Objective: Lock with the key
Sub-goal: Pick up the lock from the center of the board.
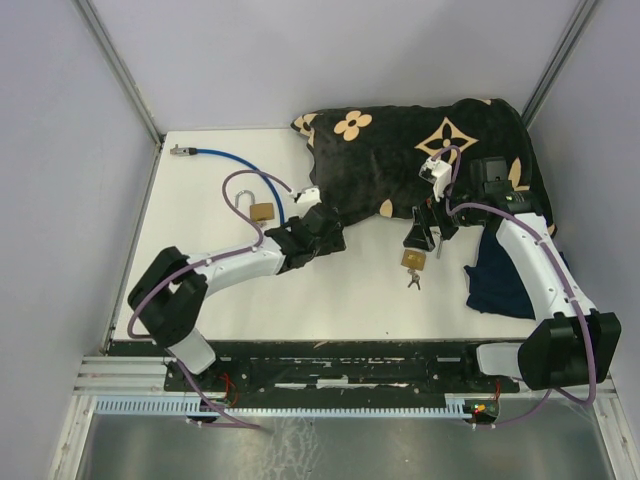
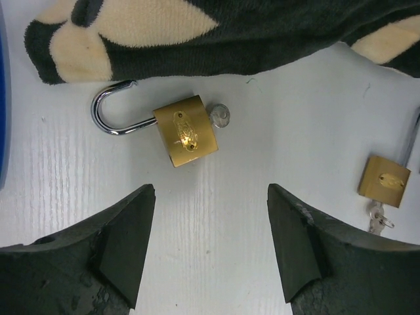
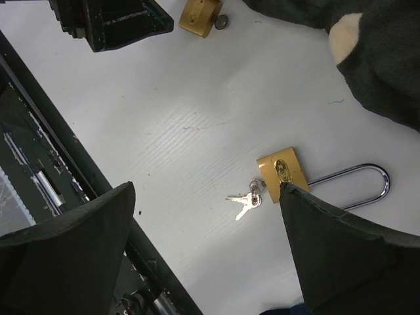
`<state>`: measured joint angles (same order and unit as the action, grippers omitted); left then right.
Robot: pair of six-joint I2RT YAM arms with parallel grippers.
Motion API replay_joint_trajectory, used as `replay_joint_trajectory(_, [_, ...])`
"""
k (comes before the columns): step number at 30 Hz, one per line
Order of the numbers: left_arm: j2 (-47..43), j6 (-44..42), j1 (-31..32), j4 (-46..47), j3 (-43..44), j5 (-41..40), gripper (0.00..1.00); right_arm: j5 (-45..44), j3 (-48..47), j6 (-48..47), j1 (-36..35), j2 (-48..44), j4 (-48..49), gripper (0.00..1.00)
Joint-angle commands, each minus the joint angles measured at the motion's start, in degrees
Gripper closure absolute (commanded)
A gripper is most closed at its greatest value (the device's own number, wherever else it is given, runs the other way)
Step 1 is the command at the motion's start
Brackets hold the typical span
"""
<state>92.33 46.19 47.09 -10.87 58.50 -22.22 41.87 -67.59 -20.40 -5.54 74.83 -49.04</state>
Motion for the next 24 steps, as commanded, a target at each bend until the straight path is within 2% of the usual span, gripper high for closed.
replay_joint_trajectory(1, [5.1, 3.2, 0.4, -3.0, 4.9, -5.5, 0.25, -2.1, -0.2, 1.7, -0.2, -0.1, 2.5, 0.01])
replay_joint_trajectory(9, [19.1, 4.1, 0.5, -18.0, 20.4, -10.5, 0.28, -2.4, -0.1, 2.2, -0.2, 1.2, 2.7, 0.01])
replay_joint_trajectory(24, [22.9, 3.5, 1.1, -17.6, 21.6, -11.3, 0.30, -2.0, -0.5, 2.1, -0.2, 2.5, 2.2, 0.01])
